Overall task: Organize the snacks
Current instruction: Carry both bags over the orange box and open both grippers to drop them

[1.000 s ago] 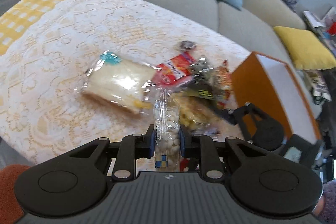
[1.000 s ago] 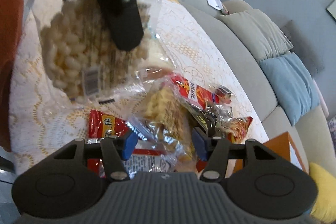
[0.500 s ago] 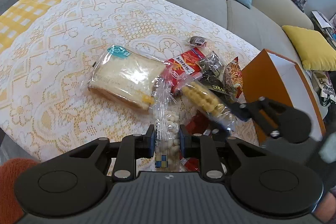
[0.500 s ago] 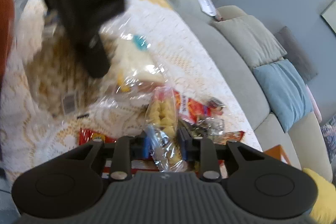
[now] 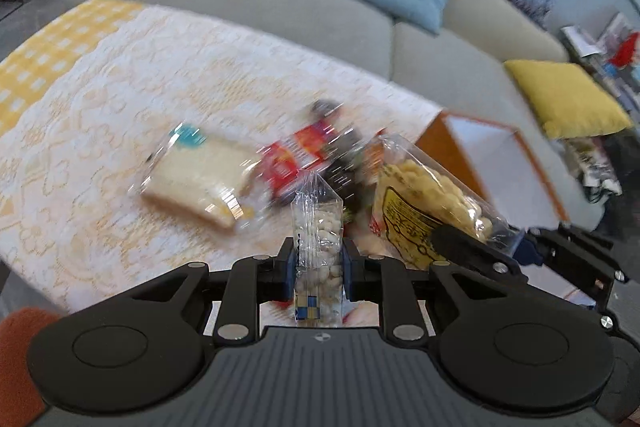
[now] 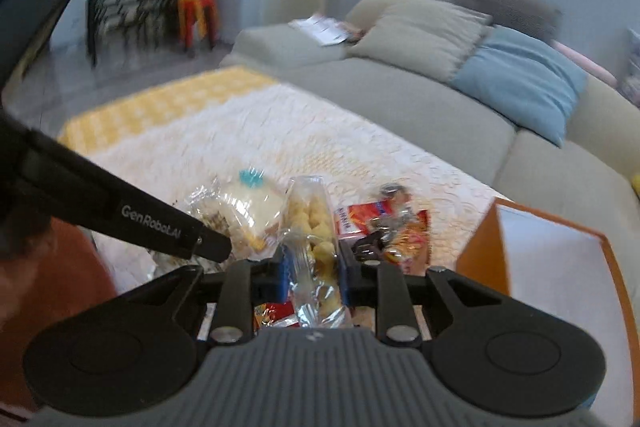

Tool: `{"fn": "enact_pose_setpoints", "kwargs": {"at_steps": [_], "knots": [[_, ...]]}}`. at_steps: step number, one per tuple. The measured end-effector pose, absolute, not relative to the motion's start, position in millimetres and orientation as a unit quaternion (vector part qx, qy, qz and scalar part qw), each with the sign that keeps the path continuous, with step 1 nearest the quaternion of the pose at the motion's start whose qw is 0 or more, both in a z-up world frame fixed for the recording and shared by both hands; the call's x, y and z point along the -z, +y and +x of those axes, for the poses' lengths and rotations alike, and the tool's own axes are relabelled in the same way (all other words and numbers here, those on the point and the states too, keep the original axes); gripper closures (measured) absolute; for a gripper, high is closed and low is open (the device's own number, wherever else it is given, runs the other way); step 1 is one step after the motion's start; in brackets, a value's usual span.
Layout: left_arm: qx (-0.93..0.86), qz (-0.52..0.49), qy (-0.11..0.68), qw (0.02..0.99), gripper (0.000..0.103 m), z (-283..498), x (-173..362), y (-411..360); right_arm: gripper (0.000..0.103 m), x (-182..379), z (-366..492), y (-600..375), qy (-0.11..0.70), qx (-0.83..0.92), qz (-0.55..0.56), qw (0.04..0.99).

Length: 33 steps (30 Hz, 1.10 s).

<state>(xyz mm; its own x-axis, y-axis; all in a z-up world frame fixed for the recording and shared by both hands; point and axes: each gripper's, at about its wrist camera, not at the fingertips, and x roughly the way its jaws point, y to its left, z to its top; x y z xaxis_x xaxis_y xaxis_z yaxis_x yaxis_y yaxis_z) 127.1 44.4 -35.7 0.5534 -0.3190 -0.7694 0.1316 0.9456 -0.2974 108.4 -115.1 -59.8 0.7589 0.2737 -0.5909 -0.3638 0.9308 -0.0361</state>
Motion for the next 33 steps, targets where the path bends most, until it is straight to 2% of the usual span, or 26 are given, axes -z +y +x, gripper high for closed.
{"fn": "enact_pose_setpoints", "kwargs": {"at_steps": [7,14,24,33], "knots": [[0.188,-0.078,0.415,0.887,0.079,134,-1,-14,0.082,28,89,-173,0.279,-0.107,-0.002,0.954],[0.25,-0.073,0.402,0.878,0.079,153,-17,-80,0.082,16,94,-226,0.287,-0.017,0.006,0.958],[0.259,-0.027,0.446,0.856,0.079,179,19,-156,0.082,53,121,-283,0.377,0.027,-0.022,0.926],[0.262,0.007,0.494,0.829,0.079,197,55,-182,0.082,90,143,-299,0.446,0.004,-0.049,0.894]]}}
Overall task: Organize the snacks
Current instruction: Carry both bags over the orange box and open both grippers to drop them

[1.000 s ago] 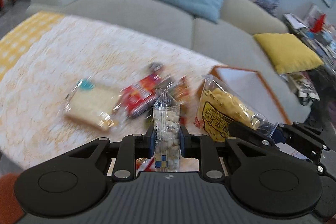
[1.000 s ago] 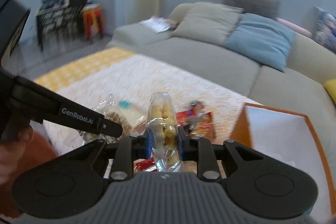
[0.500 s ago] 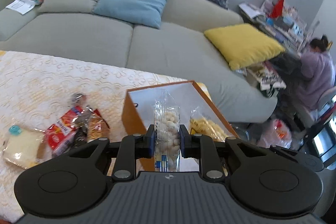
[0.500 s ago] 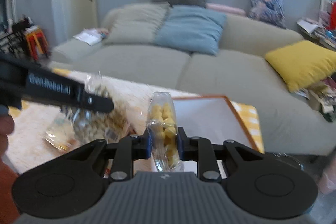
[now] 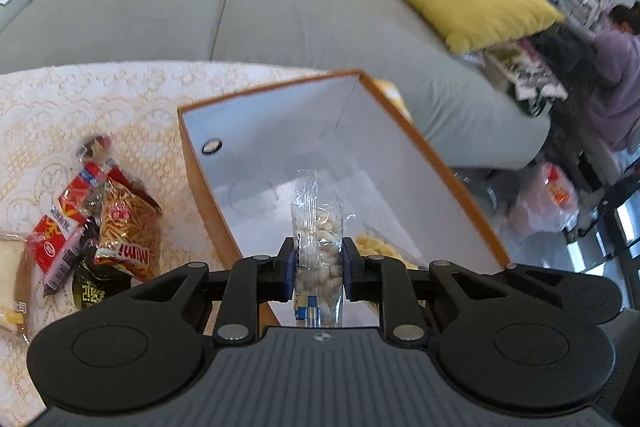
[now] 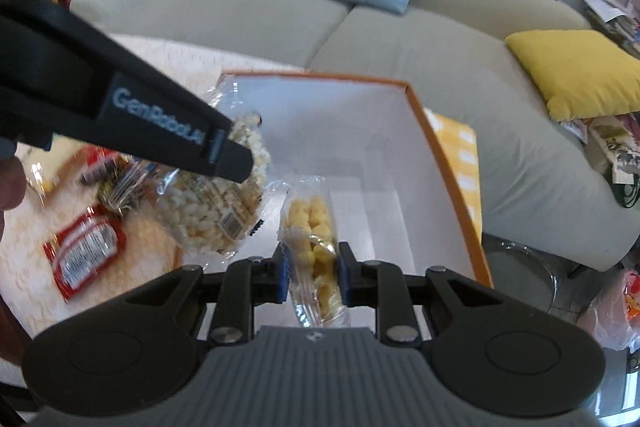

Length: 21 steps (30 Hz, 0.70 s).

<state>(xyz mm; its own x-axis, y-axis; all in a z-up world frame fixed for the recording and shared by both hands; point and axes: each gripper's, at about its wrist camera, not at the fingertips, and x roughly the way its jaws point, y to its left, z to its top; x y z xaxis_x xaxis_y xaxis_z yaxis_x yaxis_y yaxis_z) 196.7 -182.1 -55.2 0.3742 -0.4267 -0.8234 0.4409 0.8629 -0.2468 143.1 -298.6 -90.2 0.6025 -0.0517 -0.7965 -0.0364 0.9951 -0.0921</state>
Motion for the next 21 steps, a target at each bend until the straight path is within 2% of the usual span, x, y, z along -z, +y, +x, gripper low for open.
{"fn": "enact_pose_setpoints", "kwargs": {"at_steps": [13,20,21], "knots": [[0.262,0.022,0.543,0.797,0.078,217,89,-193,0.081,109,160,-296,0.481,-0.009,-0.075,0.873],[0.268,0.019,0.549,0.791,0.07,218,88,-191,0.079,110,160,-292,0.49,-0.016,-0.071,0.869],[0.27,0.015,0.549,0.791,0.069,218,88,-190,0.074,109,159,-292,0.49,-0.015,-0.072,0.868]]}}
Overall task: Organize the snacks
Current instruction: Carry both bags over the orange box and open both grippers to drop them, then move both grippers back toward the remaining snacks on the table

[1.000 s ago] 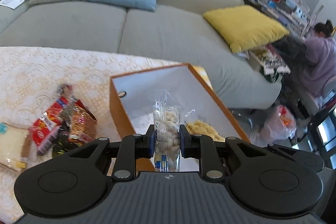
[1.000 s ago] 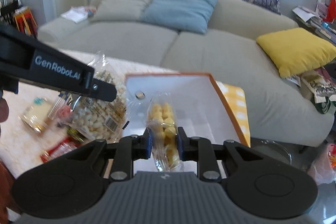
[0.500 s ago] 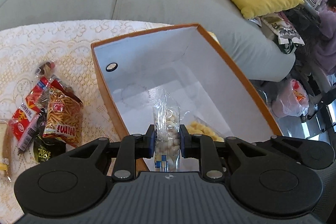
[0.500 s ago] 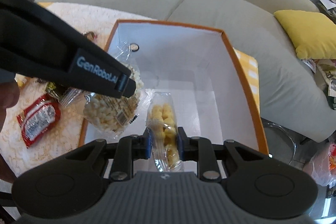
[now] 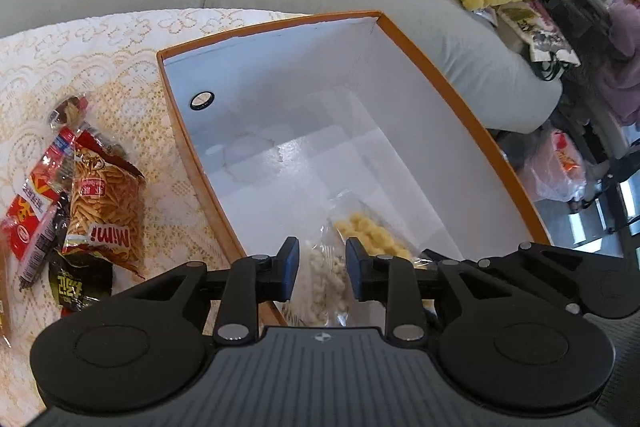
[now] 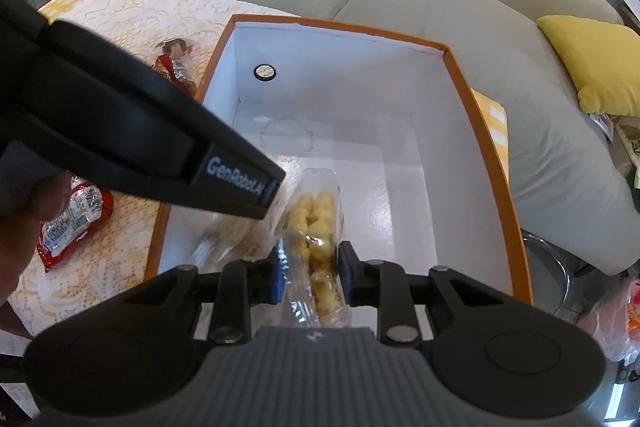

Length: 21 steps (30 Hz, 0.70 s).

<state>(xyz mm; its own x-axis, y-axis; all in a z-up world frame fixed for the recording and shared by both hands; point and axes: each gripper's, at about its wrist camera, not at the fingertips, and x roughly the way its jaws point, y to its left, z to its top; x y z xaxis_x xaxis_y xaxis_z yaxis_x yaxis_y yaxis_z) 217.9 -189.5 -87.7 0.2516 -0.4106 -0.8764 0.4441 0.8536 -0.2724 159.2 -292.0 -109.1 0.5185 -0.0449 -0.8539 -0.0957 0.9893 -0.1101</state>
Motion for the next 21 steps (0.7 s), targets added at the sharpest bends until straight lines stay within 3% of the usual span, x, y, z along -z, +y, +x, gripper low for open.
{"fn": "enact_pose_setpoints", "kwargs": {"at_steps": [1,3,4,6,9,21], "knots": [[0.272,0.012,0.547,0.791,0.068,217,86,-188,0.07,108,159,-291,0.491,-0.013,-0.073,0.868],[0.276,0.008,0.542,0.794,0.051,216,81,-184,0.065,107,158,-289,0.491,-0.013,-0.077,0.868],[0.279,0.005,0.537,0.796,0.049,214,78,-182,0.063,106,158,-287,0.491,-0.013,-0.079,0.867],[0.283,0.0,0.531,0.798,0.049,212,72,-177,0.062,103,156,-284,0.49,-0.012,-0.085,0.868],[0.284,-0.008,0.522,0.805,0.049,209,62,-167,0.051,97,152,-280,0.484,-0.009,-0.093,0.87],[0.25,-0.022,0.467,0.848,0.048,176,23,-107,0.046,56,125,-257,0.435,0.008,-0.121,0.892]]}}
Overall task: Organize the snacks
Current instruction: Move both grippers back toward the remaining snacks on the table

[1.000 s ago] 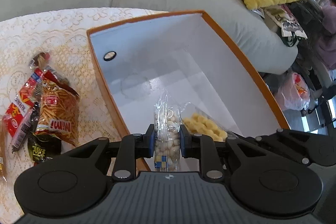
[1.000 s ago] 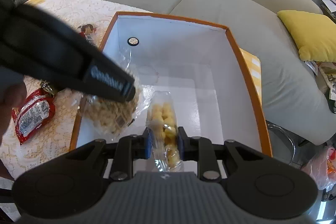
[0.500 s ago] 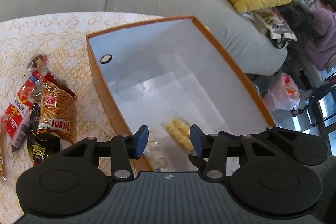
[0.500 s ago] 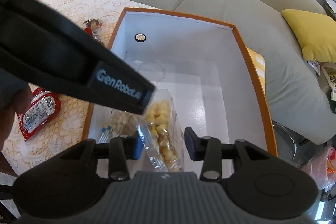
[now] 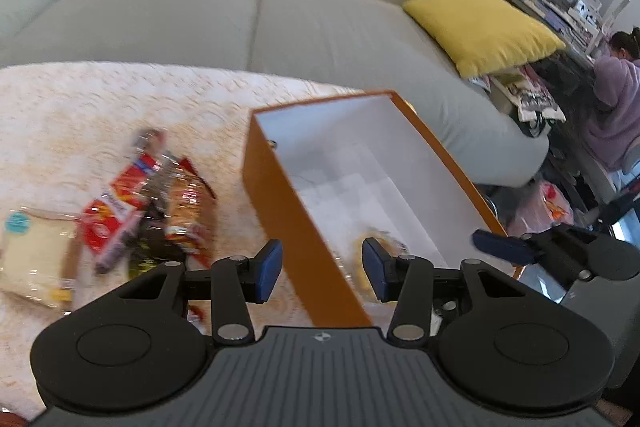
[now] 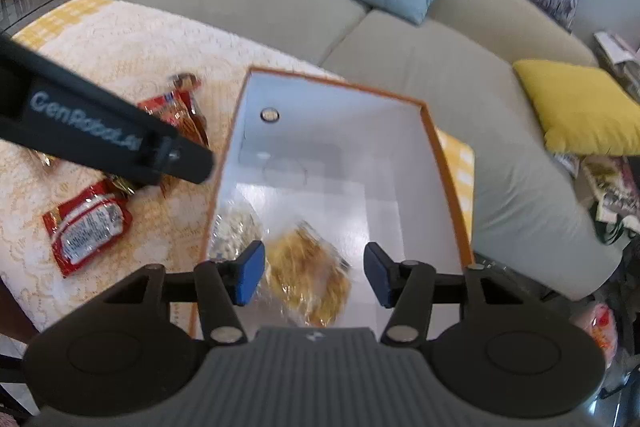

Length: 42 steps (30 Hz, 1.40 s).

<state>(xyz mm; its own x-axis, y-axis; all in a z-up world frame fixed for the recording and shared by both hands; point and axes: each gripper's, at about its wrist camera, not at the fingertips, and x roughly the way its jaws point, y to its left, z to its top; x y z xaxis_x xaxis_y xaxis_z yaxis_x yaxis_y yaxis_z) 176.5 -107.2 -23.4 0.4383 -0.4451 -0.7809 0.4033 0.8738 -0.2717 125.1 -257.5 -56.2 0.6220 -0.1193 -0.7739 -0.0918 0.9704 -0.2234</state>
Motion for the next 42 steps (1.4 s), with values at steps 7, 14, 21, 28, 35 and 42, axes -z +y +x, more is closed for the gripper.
{"fn": "enact_pose_setpoints", "kwargs": {"at_steps": [7,14,21,28,35,42], "knots": [[0.218,0.001,0.428,0.877,0.048,147,5,-73,0.046,39,106,-230,0.396,0.017,-0.144,0.907],[0.165,0.029,0.38,0.91,0.048,118,-2,-37,0.046,28,83,-193,0.342,-0.002,-0.13,0.931],[0.115,0.035,0.345,0.931,0.048,96,1,-4,0.046,29,60,-163,0.272,-0.028,-0.043,0.961],[0.083,0.031,0.341,0.936,0.048,89,17,25,0.046,40,50,-135,0.241,-0.051,0.001,0.969],[0.076,0.036,0.356,0.931,0.048,91,42,45,0.046,68,61,-115,0.264,-0.038,0.017,0.964],[0.069,0.003,0.409,0.91,0.045,108,70,61,0.036,107,92,-113,0.345,-0.04,0.073,0.935]]}}
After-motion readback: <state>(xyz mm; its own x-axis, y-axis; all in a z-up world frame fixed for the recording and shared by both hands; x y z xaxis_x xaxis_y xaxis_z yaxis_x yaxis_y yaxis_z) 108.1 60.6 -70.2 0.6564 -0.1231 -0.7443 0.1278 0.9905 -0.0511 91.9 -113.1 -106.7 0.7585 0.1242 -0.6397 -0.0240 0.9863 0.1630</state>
